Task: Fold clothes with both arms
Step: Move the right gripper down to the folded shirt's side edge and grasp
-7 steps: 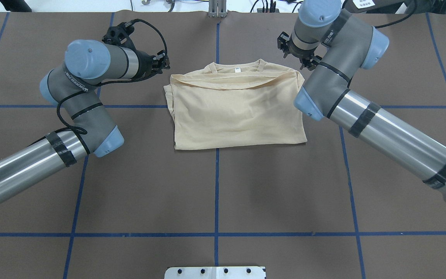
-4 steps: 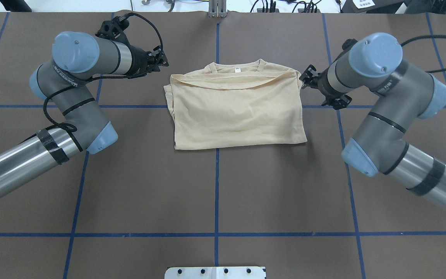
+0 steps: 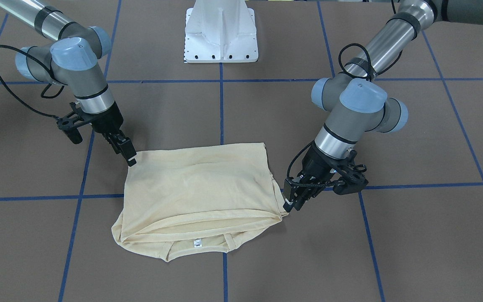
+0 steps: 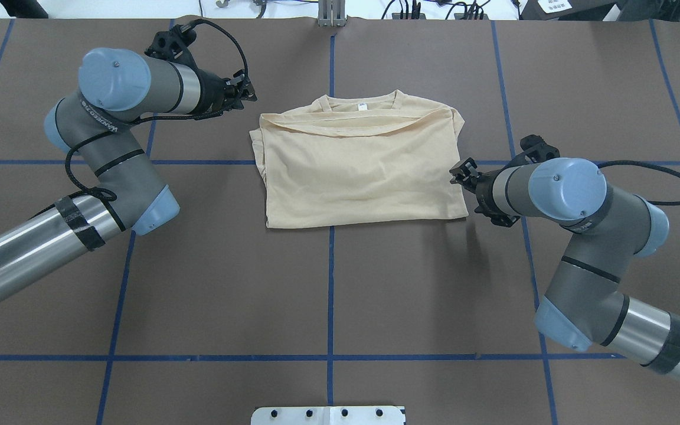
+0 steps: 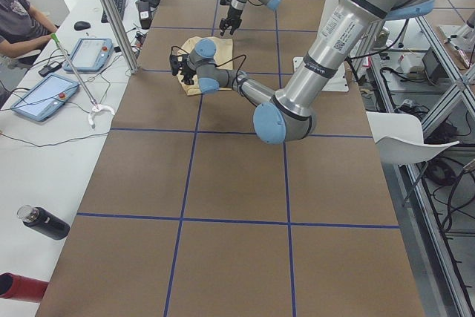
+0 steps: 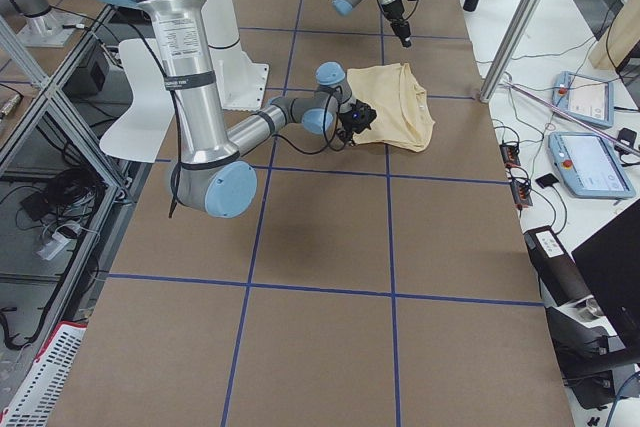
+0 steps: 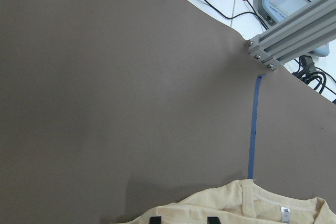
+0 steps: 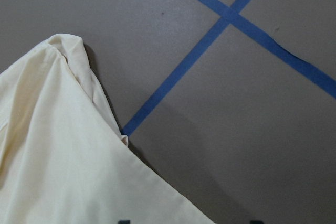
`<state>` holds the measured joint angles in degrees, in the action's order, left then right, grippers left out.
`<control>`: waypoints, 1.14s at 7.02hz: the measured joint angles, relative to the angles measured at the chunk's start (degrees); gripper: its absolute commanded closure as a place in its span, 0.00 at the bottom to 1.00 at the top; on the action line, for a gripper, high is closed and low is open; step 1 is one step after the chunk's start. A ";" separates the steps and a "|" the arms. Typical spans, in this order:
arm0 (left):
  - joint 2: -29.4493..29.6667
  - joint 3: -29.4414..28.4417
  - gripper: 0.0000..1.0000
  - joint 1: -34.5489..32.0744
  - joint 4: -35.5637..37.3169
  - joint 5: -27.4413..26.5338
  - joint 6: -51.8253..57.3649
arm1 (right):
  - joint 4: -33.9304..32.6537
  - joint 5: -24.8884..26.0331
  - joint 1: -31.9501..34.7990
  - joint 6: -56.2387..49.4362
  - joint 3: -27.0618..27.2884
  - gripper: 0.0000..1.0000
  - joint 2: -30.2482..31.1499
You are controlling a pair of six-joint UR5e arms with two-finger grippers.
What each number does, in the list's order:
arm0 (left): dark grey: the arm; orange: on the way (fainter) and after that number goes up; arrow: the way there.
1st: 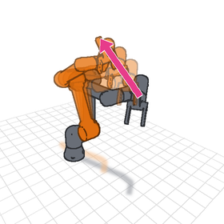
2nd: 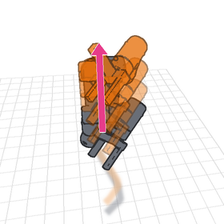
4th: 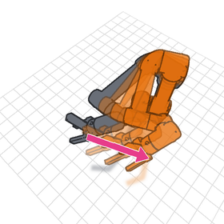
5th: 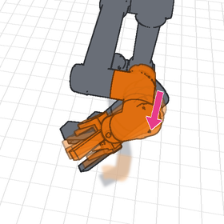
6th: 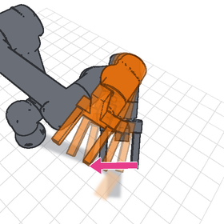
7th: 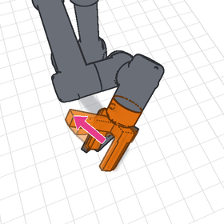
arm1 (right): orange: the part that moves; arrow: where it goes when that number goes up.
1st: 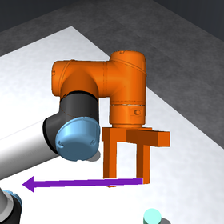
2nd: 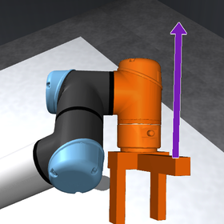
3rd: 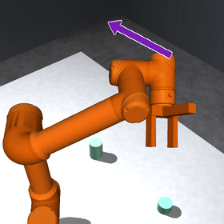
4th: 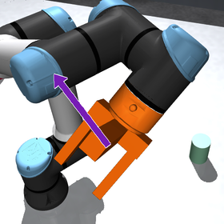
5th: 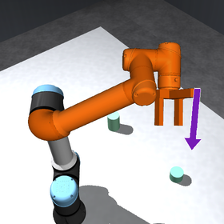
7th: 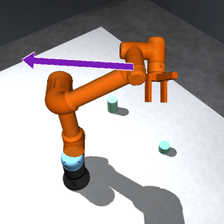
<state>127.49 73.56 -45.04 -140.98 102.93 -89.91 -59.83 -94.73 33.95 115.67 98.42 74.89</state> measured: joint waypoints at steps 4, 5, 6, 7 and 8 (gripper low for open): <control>0.02 0.00 0.58 0.04 -0.01 -0.09 0.00 | 0.76 0.74 -1.22 0.28 -1.70 0.55 -0.27; 0.01 0.03 0.58 0.04 -0.05 -0.09 0.00 | 0.77 0.75 -1.38 0.28 -1.74 0.97 -0.20; 0.02 0.05 0.57 0.04 -0.07 -0.08 0.00 | 0.77 0.66 -1.40 0.30 -1.62 1.00 -0.06; 0.02 0.03 0.57 0.04 -0.08 -0.04 0.00 | 0.79 0.41 -1.39 0.18 -1.33 1.00 0.23; 0.04 0.01 0.57 0.04 -0.08 -0.02 0.00 | 0.81 0.01 -1.32 -0.06 -0.90 1.00 0.59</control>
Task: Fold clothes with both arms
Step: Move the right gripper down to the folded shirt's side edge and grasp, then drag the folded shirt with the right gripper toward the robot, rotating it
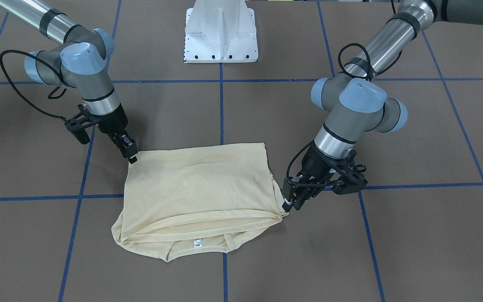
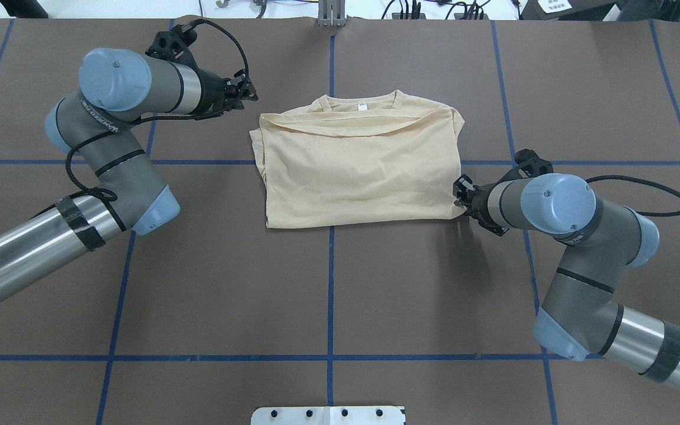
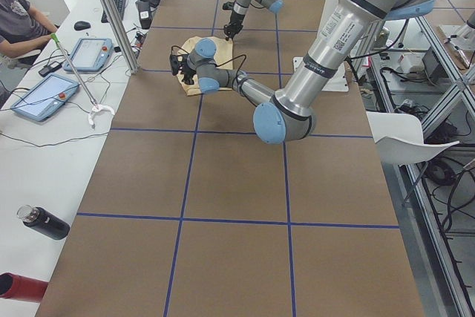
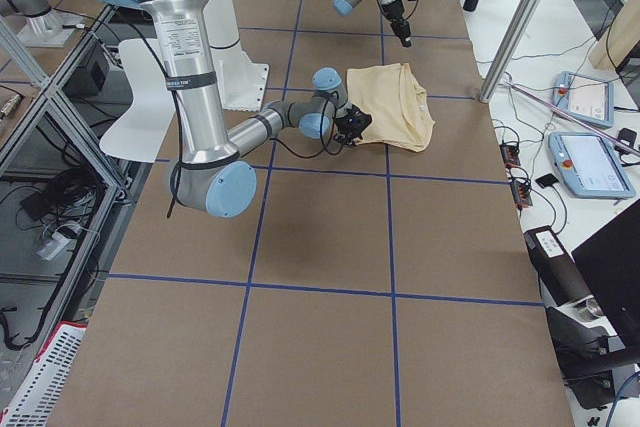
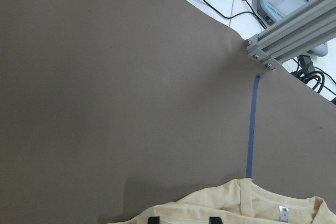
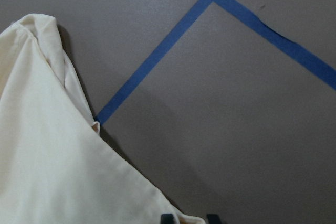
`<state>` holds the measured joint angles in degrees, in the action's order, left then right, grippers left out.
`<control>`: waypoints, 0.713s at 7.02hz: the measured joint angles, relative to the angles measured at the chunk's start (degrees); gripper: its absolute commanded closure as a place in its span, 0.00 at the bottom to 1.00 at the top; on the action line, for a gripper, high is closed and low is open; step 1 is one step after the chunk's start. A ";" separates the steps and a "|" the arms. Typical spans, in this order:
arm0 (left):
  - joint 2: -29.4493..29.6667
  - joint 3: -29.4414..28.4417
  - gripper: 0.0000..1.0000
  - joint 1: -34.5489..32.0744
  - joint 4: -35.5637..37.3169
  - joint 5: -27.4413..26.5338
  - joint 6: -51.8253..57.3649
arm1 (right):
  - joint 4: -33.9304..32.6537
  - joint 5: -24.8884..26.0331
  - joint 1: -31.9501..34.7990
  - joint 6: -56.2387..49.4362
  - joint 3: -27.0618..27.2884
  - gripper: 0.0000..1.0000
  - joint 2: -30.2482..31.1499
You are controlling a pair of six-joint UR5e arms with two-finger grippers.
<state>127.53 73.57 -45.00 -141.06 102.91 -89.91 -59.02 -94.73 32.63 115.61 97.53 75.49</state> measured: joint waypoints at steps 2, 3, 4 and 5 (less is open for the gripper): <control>-0.05 -0.01 0.57 0.00 -0.03 0.01 0.00 | -0.13 -2.90 0.26 -0.20 2.80 1.00 1.73; -0.08 -0.01 0.57 0.00 -0.06 0.01 0.00 | -0.46 -4.66 0.15 -0.08 8.15 1.00 5.39; -0.10 0.16 0.57 -0.01 -0.08 0.07 0.00 | -0.64 -5.51 -0.95 0.41 13.89 1.00 10.05; -0.17 1.10 0.57 -0.05 -0.03 0.23 -0.02 | -0.71 -5.98 -3.88 1.37 18.27 1.00 14.06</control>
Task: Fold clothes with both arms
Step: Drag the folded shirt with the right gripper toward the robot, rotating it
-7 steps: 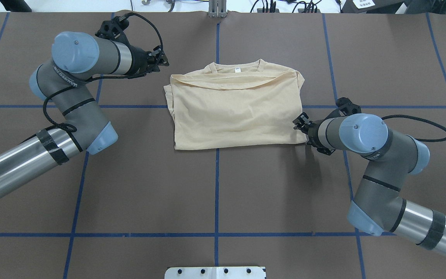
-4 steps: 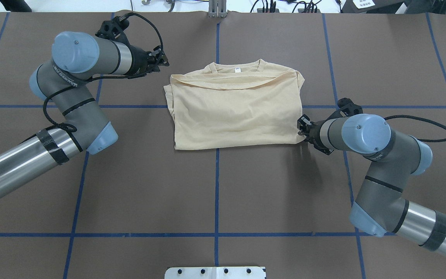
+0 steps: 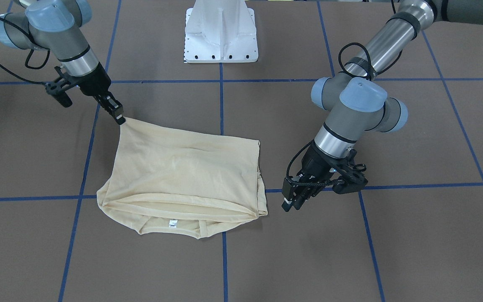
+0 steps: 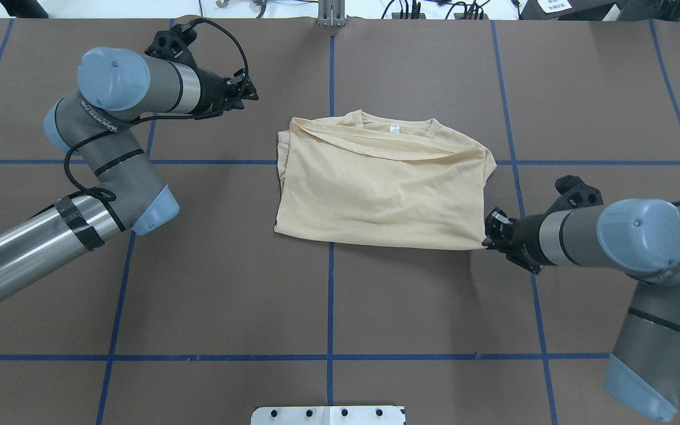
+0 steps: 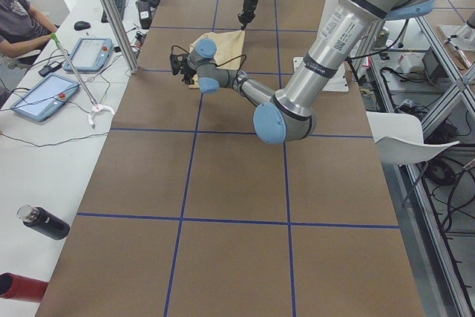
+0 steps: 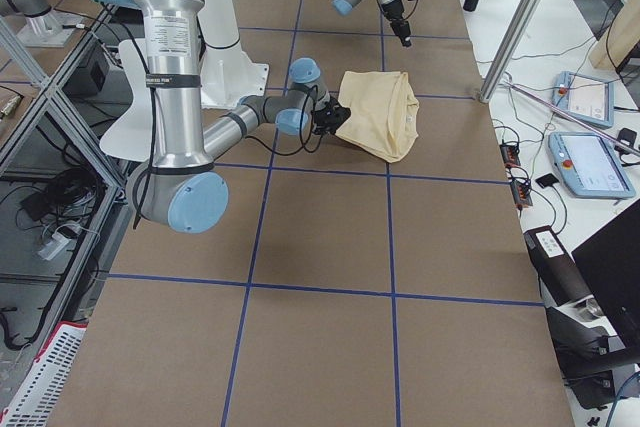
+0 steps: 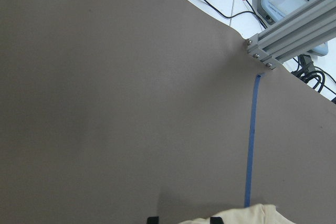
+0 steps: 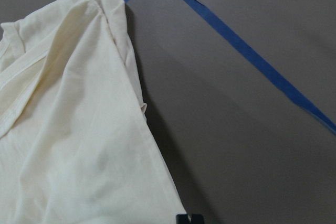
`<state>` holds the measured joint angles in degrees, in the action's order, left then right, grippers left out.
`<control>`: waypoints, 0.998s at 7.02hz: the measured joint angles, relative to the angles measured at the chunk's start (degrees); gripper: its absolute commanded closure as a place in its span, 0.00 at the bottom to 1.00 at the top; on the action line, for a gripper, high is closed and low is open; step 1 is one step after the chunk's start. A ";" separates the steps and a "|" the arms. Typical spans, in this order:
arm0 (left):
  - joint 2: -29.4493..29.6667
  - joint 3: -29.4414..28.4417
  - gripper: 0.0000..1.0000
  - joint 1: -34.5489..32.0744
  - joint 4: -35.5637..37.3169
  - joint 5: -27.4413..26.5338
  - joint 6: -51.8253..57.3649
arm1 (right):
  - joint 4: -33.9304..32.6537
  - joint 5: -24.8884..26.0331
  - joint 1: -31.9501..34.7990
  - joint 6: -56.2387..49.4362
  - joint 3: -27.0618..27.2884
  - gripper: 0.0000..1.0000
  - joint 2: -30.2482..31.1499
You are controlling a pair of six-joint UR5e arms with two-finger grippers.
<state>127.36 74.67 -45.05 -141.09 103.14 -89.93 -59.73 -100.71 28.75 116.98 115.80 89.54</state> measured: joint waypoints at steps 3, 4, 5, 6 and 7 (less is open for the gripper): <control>-2.99 8.90 0.50 -0.02 0.23 5.43 -0.74 | -0.05 -0.85 -15.27 5.88 7.40 1.00 6.22; -4.69 12.05 0.49 0.16 0.27 8.28 -1.63 | -0.07 -1.03 -19.67 7.75 9.29 0.04 7.11; -5.43 14.06 0.42 0.59 0.35 10.32 -4.12 | -0.05 -1.02 -22.81 8.51 10.73 0.00 8.02; -6.72 16.14 0.38 1.81 0.55 11.50 -7.04 | -0.04 -0.99 -24.26 8.75 11.86 0.00 8.48; -8.89 18.33 0.38 3.92 0.85 11.31 -9.11 | -0.04 -1.10 -23.75 8.78 13.56 0.00 9.25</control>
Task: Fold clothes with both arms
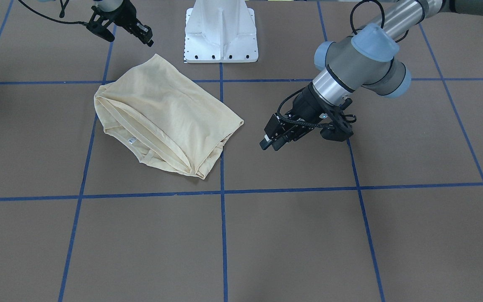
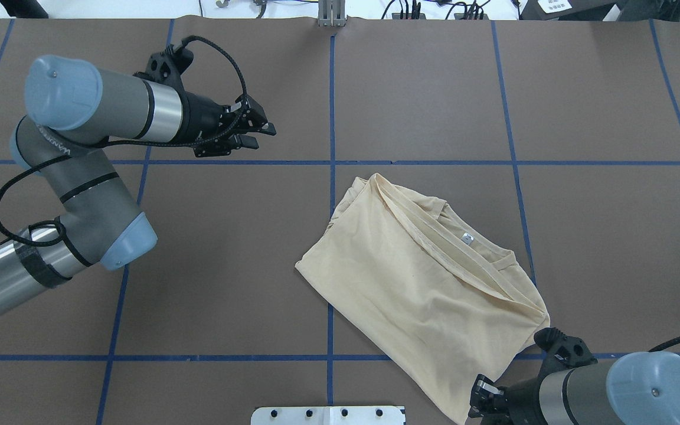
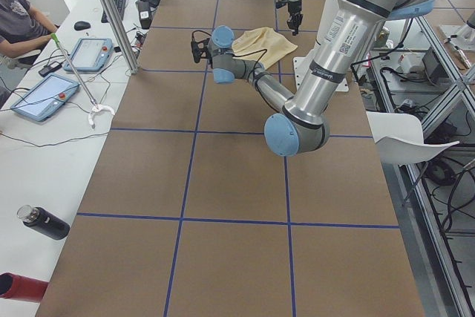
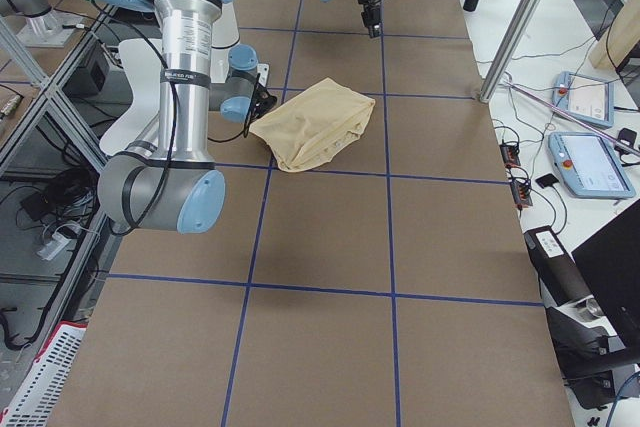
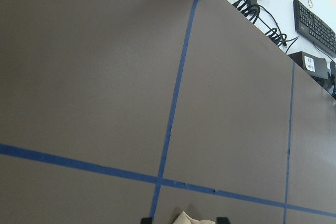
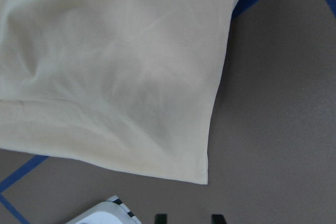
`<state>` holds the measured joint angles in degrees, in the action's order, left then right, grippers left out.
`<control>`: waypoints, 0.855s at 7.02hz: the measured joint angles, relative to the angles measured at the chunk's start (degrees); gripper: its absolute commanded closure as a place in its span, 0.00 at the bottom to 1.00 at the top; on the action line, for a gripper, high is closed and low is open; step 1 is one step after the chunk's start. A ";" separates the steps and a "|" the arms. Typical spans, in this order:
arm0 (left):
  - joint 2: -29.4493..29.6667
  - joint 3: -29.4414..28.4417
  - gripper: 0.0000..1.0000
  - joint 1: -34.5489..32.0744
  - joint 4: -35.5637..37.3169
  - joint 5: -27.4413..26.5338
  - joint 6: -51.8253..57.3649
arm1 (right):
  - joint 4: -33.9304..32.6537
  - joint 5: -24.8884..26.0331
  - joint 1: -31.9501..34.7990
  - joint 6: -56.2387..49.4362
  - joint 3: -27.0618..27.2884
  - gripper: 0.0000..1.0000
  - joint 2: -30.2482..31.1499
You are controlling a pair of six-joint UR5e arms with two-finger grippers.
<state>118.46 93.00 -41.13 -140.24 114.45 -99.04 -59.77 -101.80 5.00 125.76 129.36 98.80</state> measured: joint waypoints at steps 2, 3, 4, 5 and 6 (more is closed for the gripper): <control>-2.19 4.47 0.38 6.96 6.39 -4.78 -3.62 | 0.00 -4.62 7.75 -0.33 4.16 0.00 2.51; -2.14 6.30 0.38 12.66 12.49 -10.47 -4.36 | 0.00 -8.75 14.75 -1.10 3.61 0.00 1.99; -1.73 6.43 0.38 17.79 16.32 -15.33 -4.67 | -0.02 -11.34 21.43 -3.00 0.58 0.00 -0.81; -0.83 5.50 0.39 20.73 17.95 -17.93 -4.84 | -0.06 -12.88 26.22 -5.22 -3.28 0.00 -4.23; 0.32 4.12 0.39 21.91 18.57 -18.95 -4.88 | -0.08 -13.73 28.88 -6.58 -6.02 0.00 -6.31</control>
<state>118.78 97.13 -19.22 -121.67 95.50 -103.92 -59.84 -115.53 33.88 119.19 123.35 92.49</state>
